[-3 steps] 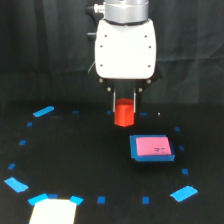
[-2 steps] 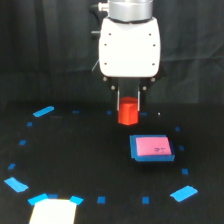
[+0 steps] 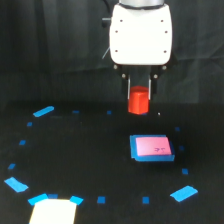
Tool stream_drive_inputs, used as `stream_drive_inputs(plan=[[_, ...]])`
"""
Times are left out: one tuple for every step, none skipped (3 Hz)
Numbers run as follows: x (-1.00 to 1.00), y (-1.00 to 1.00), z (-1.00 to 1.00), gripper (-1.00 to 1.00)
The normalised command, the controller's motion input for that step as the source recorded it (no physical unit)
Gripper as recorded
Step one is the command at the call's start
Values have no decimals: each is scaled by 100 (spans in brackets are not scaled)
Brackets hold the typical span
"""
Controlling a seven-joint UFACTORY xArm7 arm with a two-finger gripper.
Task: Pick up the red object from the table
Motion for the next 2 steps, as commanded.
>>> stream_drive_inputs(plan=[[29,14,-59,-94],[27,8,-55,-100]])
